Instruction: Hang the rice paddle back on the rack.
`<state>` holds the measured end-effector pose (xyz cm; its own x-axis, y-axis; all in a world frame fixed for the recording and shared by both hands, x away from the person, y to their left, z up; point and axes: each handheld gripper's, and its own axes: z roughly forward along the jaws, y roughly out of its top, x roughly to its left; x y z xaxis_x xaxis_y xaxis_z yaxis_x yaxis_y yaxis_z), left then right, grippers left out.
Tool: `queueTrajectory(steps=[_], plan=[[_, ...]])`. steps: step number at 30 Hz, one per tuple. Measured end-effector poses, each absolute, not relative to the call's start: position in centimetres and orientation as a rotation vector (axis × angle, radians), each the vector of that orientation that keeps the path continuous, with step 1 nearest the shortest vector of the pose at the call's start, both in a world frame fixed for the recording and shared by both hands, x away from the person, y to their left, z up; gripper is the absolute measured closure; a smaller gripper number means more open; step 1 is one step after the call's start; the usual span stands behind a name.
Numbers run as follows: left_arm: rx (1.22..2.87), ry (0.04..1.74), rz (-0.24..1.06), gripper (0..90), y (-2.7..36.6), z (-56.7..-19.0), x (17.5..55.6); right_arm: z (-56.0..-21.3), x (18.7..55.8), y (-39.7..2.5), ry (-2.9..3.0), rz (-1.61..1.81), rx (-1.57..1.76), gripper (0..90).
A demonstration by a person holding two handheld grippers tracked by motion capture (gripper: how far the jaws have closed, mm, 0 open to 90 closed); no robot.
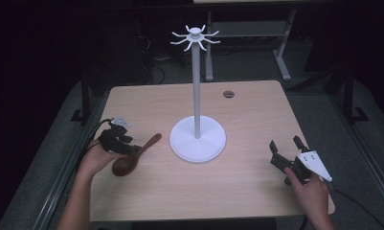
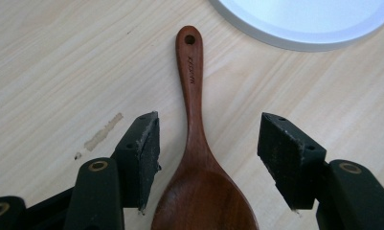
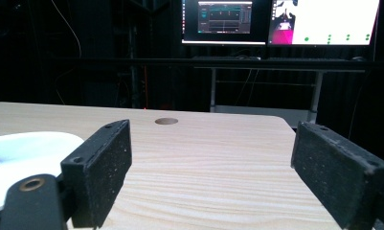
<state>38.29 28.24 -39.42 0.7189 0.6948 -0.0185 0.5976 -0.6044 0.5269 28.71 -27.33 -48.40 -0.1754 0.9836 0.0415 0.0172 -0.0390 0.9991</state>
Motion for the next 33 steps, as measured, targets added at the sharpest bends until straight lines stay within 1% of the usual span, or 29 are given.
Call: queueTrajectory(steps=[10,13,18,26,28,33], plan=[[2.528,1.075,0.201,37.2,26.2,-39.9,40.6,-48.4,28.7,-27.3,1.330,1.363,1.161,13.2],[2.570,1.101,0.153,36.1,25.7,-40.4,41.3,-48.4,28.7,-27.3,1.330,1.363,1.161,13.2],[2.647,1.153,0.148,36.5,24.8,-41.3,42.3,-48.4,28.7,-27.4,1.332,1.364,1.159,13.2],[2.696,1.178,0.144,43.0,24.3,-42.3,42.8,-48.4,28.7,-27.3,1.333,1.366,1.158,13.2],[2.704,1.180,0.128,46.4,24.2,-42.5,42.9,-48.4,28.7,-27.3,1.335,1.365,1.156,13.2],[2.727,1.187,0.115,51.4,24.0,-43.0,43.2,-48.4,28.7,-27.3,1.335,1.365,1.157,13.2]])
